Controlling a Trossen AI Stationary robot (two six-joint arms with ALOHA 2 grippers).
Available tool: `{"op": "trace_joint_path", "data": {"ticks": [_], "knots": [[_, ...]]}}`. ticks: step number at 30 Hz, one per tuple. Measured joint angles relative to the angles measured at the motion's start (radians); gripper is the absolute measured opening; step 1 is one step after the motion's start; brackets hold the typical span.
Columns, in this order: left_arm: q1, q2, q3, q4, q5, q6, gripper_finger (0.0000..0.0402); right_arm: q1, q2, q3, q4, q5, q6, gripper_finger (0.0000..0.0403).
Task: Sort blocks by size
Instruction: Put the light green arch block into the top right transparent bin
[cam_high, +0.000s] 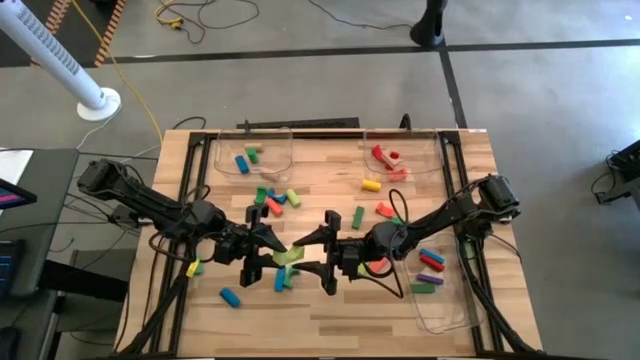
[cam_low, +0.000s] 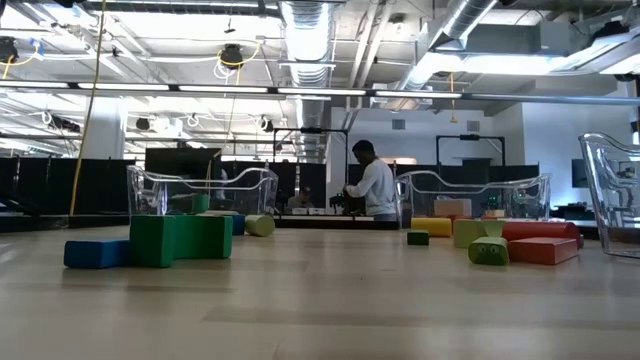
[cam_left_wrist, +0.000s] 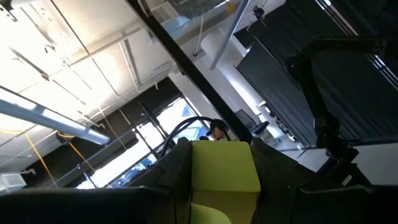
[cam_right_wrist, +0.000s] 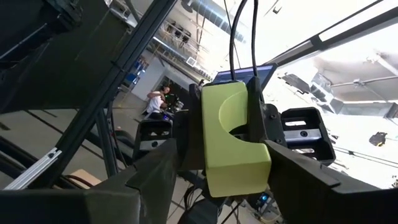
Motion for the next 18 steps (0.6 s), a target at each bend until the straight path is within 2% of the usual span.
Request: {"op": "trace_joint_path", "data": {"ticks": [11,18], "knots": [[0.0,0.0,0.0,-0.01,0.003,-0.008,0.0128,-0.002,0.0,0.0,0.003,0.0,-0.005,0.0159],[0.0,-0.001,0.0,-0.019,0.013,-0.016,0.0129,-0.002,0.0,0.0,-0.002,0.008,-0.005,0.0163]]}}
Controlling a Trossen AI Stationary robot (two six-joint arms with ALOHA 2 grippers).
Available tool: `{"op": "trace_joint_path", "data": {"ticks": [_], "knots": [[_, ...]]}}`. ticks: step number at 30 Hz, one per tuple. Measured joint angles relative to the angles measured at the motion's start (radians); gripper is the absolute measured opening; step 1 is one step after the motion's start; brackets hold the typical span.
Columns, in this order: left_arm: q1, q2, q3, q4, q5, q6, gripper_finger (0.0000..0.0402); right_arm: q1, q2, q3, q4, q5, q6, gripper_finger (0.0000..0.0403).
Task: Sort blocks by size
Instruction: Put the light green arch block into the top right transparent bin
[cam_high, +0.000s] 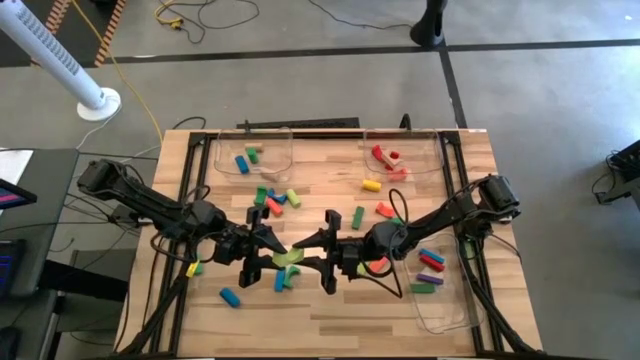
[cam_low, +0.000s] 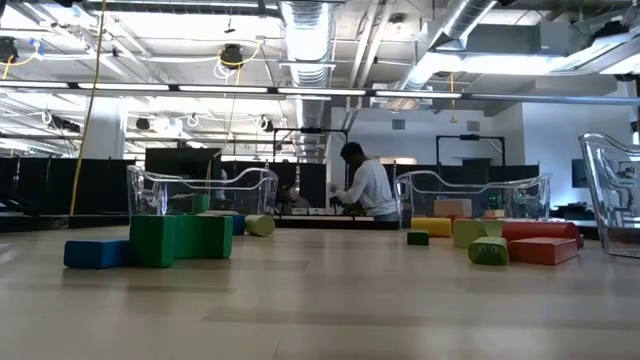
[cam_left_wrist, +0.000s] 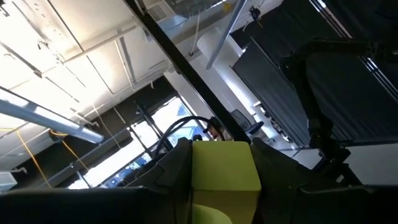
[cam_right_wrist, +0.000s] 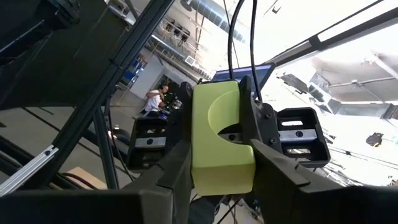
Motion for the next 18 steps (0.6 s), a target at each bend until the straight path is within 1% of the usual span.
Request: {"op": "trace_joint_path", "data": {"ticks": [3,6,10,14,18], "knots": [[0.0,0.0,0.0,-0.015,0.004,-0.007,0.0136,0.001,0.0,0.0,-0.012,0.032,0.0,0.0169],[0.0,0.0,0.0,-0.029,0.005,-0.009,0.015,0.002,0.0,0.0,-0.033,0.051,0.006,0.0166],[0.001,-0.001,0.0,-0.044,0.002,-0.033,0.0168,0.012,0.0,0.001,-0.054,0.108,0.006,0.0162],[0.0,-0.027,0.0,-0.105,-0.014,-0.034,0.0179,0.027,0.0,0.001,-0.063,0.144,-0.013,0.0163],[0.0,-0.08,0.0,-0.185,-0.039,-0.035,0.0188,0.041,-0.021,0.001,-0.112,0.222,-0.028,0.0163]]}}
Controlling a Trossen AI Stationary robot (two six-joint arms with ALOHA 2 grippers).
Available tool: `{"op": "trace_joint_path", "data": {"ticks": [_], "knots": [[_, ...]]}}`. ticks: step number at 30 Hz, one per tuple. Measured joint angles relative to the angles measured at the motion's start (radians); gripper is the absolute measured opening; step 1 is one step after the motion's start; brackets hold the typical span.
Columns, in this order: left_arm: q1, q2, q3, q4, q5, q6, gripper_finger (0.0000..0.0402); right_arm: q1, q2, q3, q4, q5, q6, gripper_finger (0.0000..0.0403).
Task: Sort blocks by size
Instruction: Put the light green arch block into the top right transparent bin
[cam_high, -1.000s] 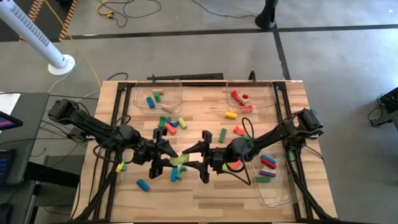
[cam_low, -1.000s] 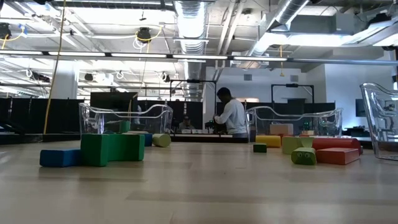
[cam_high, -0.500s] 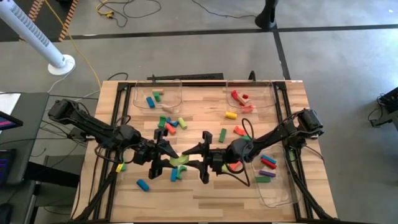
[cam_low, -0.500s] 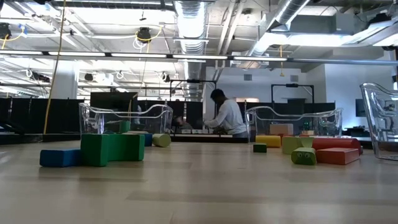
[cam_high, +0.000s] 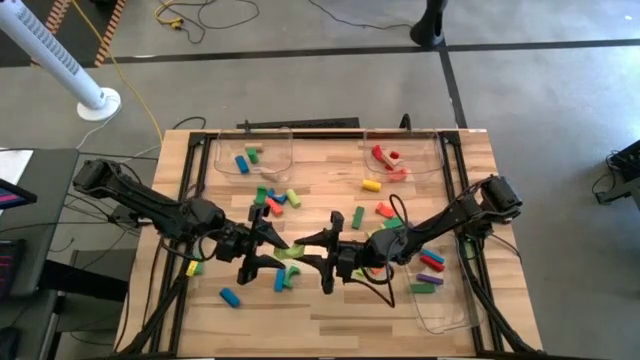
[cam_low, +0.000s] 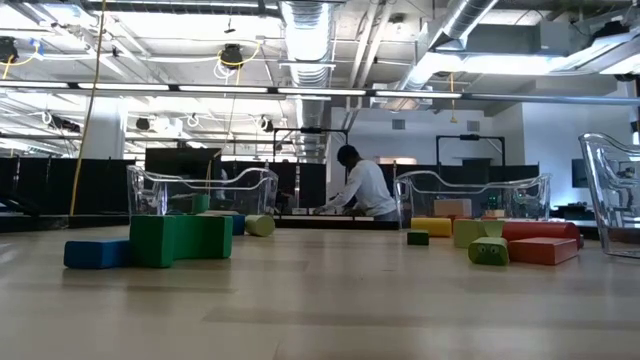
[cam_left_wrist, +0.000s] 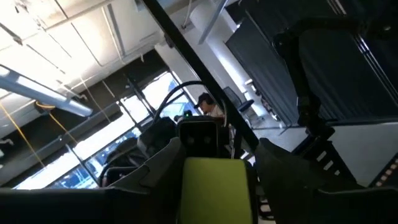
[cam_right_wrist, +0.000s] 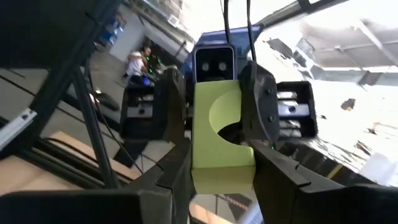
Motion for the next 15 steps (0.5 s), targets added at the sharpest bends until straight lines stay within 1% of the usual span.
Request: {"op": "trace_joint_path", "data": {"ticks": [4,8,12,15], "knots": [[-0.002,-0.09,0.0,-0.076,-0.004,0.007,0.0195,0.014,-0.033,0.0,-0.1,0.094,0.003,0.0163],[-0.006,-0.191,0.0,-0.169,-0.032,0.007,0.0202,0.013,-0.073,0.0,-0.247,0.167,0.062,0.0163],[-0.017,-0.286,0.0,-0.354,-0.094,-0.024,0.0208,0.013,-0.113,-0.001,-0.439,0.292,0.131,0.0164],[-0.018,-0.321,0.0,-0.538,-0.126,-0.124,0.0208,0.001,-0.15,-0.001,-0.606,0.398,0.205,0.0164]]}}
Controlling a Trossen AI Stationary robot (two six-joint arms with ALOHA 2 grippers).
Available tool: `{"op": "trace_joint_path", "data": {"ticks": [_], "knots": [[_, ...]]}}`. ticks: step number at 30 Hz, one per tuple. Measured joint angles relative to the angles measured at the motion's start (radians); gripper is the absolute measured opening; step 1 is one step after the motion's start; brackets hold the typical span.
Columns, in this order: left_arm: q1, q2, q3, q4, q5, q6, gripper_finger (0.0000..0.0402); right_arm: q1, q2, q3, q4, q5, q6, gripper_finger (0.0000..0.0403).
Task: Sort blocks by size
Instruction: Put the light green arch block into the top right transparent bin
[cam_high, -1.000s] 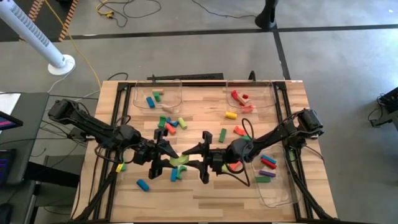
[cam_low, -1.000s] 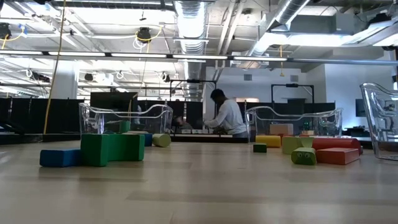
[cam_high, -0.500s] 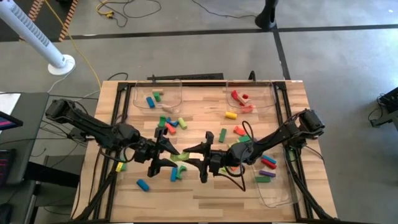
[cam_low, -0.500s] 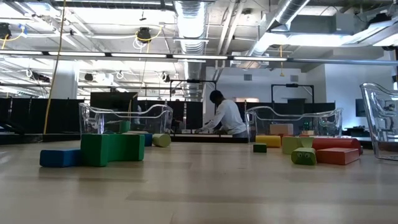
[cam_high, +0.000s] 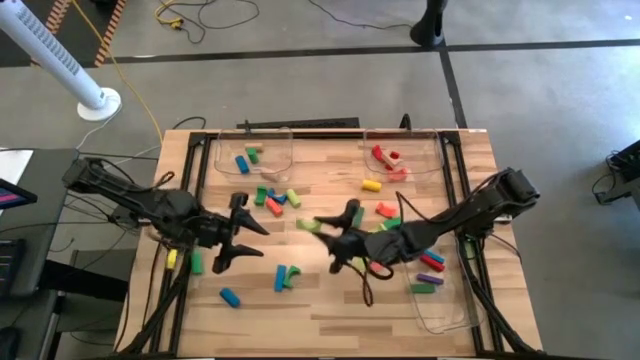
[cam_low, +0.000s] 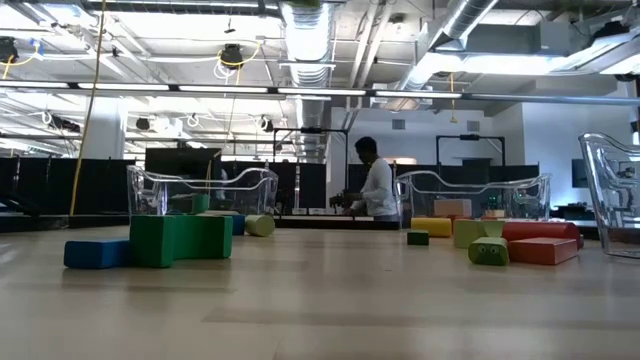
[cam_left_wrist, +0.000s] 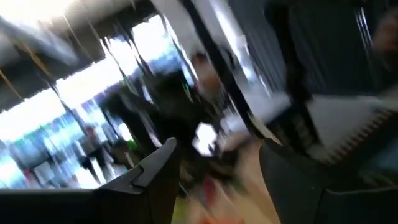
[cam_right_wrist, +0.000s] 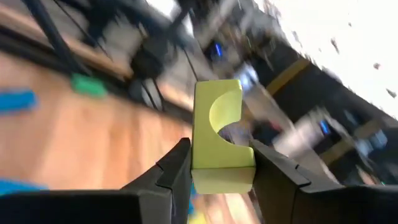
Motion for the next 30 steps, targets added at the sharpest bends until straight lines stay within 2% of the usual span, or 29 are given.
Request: {"op": "trace_joint_path", "data": {"ticks": [4,7,12,16,21,25,30], "knots": [[0.0,0.001,0.0,-0.238,-0.031,-0.157,0.0206,-0.051,-0.058,0.0,-0.263,0.096,0.158,0.0164],[0.0,0.037,0.0,-0.38,-0.034,-0.253,0.0207,-0.124,-0.107,0.0,-0.47,0.105,0.323,0.0164],[-0.009,0.145,0.0,-0.461,-0.038,-0.353,0.0208,-0.298,-0.163,0.0,-0.768,0.103,0.535,0.0164],[-0.029,0.252,0.0,-0.427,-0.037,-0.359,0.0208,-0.462,-0.193,0.0,-0.893,0.03,0.616,0.0164],[-0.04,0.359,0.0,-0.378,-0.05,-0.36,0.0208,-0.641,-0.203,-0.002,-0.988,-0.116,0.663,0.0164],[-0.04,0.402,0.0,-0.364,-0.051,-0.376,0.0208,-0.767,-0.201,-0.002,-1.079,-0.231,0.701,0.0164],[-0.041,0.416,0.0,-0.347,-0.051,-0.385,0.0208,-0.883,-0.193,-0.003,-1.126,-0.299,0.726,0.0164]]}}
